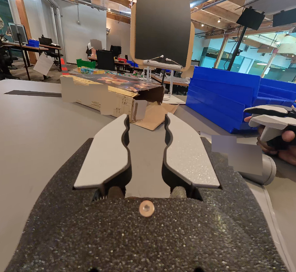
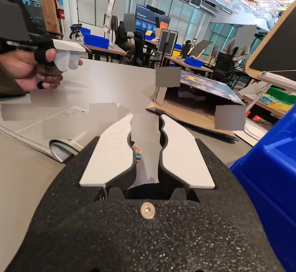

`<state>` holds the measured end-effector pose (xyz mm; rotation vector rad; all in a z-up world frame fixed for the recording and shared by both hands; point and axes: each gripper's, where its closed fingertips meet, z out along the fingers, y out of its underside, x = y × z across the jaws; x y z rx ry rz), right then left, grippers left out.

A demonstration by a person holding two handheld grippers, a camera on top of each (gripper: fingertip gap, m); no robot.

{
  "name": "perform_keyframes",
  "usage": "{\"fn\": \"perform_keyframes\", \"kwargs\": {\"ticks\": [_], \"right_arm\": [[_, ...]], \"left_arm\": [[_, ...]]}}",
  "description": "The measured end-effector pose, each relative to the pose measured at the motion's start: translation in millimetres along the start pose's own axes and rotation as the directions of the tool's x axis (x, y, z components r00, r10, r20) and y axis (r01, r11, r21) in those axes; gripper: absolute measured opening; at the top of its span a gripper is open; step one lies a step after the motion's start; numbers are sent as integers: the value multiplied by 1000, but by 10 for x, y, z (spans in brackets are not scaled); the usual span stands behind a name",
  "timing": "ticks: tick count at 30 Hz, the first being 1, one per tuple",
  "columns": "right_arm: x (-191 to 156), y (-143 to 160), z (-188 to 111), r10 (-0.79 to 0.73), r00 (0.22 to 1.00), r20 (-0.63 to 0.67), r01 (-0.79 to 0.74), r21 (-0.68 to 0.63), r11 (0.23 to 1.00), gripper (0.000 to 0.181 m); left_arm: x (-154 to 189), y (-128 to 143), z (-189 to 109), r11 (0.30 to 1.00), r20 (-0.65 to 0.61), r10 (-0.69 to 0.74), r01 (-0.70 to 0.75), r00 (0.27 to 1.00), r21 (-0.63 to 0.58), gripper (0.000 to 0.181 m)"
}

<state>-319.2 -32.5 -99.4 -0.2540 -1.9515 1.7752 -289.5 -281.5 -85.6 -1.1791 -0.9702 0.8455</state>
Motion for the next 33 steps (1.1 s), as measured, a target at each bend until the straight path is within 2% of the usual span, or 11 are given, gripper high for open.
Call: {"fn": "perform_keyframes", "kwargs": {"ticks": [6,19,33], "right_arm": [[52,-29,-32,47,999,0,-47,30,998,27],[40,-23,-8,6,1000,-24,-5,22,1000,27],[-73,9,47,-77,997,-14,77,-15,997,27]], "left_arm": [[-39,-61,-60,999,26,-16,15,1000,51,42],[-123,-191,-227,977,16,-133,128,991,173,41],[58,-205,-321,969,-60,-143,152,988,194,38]]}}
